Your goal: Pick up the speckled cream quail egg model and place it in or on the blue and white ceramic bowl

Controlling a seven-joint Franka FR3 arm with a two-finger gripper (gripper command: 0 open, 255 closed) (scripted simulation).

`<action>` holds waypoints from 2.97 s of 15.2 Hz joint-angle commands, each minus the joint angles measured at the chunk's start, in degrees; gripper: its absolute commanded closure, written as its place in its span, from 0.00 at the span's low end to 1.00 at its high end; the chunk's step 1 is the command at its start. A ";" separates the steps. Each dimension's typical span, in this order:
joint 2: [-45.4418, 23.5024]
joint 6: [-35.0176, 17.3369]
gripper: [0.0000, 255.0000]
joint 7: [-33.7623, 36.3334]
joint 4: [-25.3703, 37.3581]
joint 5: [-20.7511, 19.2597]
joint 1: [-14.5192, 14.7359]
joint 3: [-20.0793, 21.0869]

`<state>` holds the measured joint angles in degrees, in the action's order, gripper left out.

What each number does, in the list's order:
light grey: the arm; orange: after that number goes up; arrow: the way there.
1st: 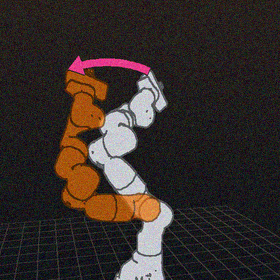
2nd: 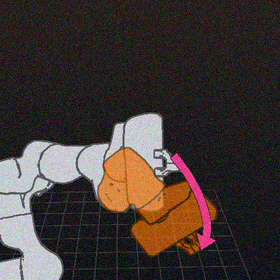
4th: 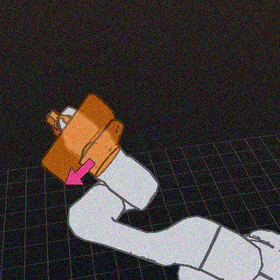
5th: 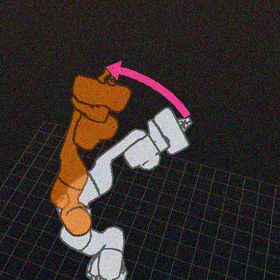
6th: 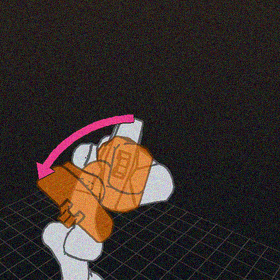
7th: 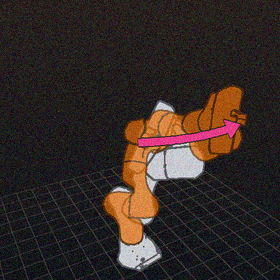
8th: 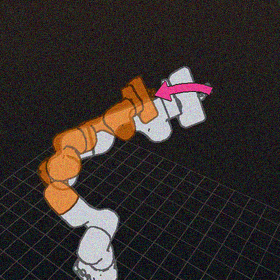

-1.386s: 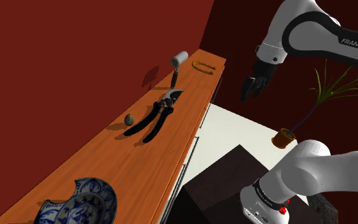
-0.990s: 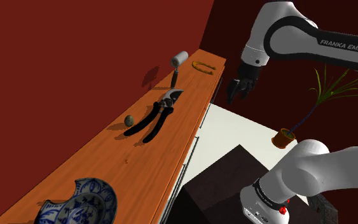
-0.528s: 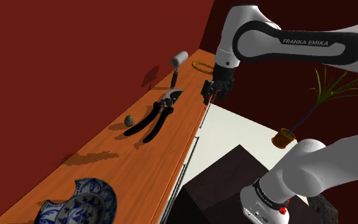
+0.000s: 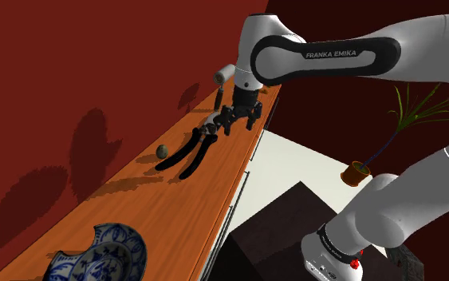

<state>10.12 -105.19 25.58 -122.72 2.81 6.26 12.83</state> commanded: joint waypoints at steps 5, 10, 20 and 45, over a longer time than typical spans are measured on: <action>-13.85 -1.87 0.00 6.93 11.13 -2.31 1.82 2.81; -25.48 -1.41 0.00 12.00 22.34 -5.04 4.34 3.72; -52.49 6.92 0.00 18.75 56.37 -9.85 12.30 2.66; -51.20 -0.08 1.00 19.43 48.13 -9.31 12.76 1.88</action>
<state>-40.63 -105.38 44.99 -74.32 -6.50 18.96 14.75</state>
